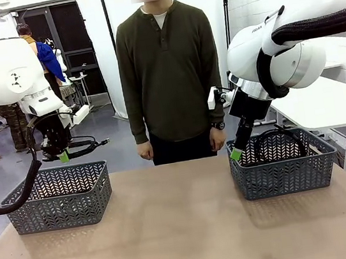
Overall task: Organize the cables according to human instructions.
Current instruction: Pick up a bundle of cables and place it in the basket indicated by the human.
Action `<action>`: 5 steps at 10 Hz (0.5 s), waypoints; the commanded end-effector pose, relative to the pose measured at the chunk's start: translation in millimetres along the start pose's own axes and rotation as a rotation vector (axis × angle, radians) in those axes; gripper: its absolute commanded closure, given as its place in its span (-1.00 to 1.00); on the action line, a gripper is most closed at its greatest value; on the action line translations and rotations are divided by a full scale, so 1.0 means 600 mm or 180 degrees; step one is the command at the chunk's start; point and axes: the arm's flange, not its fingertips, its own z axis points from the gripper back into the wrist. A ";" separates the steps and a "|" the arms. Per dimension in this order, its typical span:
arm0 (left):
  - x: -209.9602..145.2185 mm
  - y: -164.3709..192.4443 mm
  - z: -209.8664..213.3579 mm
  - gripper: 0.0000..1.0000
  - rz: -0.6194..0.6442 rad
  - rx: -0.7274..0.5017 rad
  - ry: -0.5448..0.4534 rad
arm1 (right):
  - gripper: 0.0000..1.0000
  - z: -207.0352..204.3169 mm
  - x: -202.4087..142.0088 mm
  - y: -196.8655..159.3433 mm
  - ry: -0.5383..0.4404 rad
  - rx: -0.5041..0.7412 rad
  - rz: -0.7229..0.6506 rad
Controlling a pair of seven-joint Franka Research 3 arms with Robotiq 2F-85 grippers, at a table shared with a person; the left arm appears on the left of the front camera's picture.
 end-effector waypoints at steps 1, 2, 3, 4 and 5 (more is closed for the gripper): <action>-0.021 -0.017 0.000 1.00 -0.0008 0.0044 -0.0007 | -1.00 -0.001 0.000 0.001 0.0003 -0.0003 -0.0015; -0.036 -0.030 0.000 1.00 0.0042 0.0039 -0.0009 | -1.00 -0.001 0.000 0.001 0.0003 -0.0003 -0.0015; -0.050 -0.043 0.001 1.00 0.0078 0.0068 0.0023 | -1.00 -0.001 0.000 0.001 0.0003 -0.0003 -0.0015; -0.063 -0.054 0.000 1.00 0.0104 0.0057 0.0048 | -1.00 -0.001 0.000 0.001 0.0003 -0.0003 -0.0015; -0.075 -0.065 -0.001 1.00 0.0126 0.0049 0.0046 | -1.00 -0.001 0.000 0.001 0.0003 -0.0003 -0.0015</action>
